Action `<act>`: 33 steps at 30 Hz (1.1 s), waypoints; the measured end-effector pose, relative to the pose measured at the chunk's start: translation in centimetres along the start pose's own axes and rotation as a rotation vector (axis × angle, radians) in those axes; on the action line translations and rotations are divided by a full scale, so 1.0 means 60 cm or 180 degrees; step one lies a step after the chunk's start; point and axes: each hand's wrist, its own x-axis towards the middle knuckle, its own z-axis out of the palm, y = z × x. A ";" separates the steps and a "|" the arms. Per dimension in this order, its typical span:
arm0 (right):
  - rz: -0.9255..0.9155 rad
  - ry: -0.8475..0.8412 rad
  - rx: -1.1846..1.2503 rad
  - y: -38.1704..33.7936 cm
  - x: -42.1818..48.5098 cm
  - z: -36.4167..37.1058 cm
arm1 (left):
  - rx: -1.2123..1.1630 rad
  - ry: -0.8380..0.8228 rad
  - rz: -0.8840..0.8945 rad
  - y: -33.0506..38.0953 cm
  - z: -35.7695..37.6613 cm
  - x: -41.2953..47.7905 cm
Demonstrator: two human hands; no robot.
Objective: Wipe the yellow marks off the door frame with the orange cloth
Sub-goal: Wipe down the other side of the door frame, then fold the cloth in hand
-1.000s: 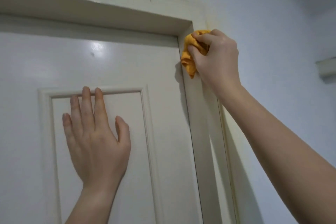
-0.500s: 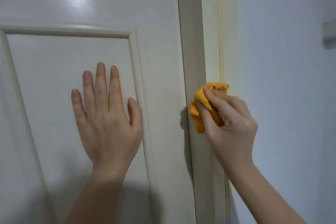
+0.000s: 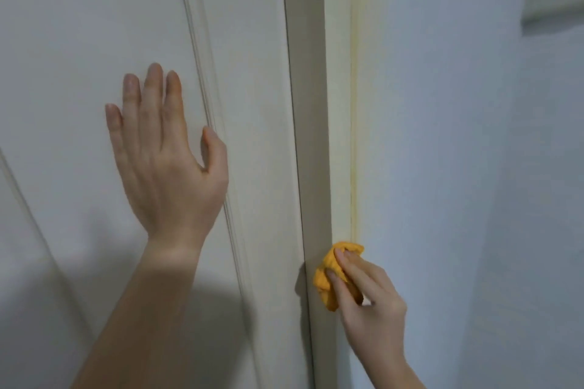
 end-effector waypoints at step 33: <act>0.3694 -0.0730 0.0543 0.094 -0.115 -0.486 | -0.4026 -0.4389 -0.4318 0.434 -0.068 -0.483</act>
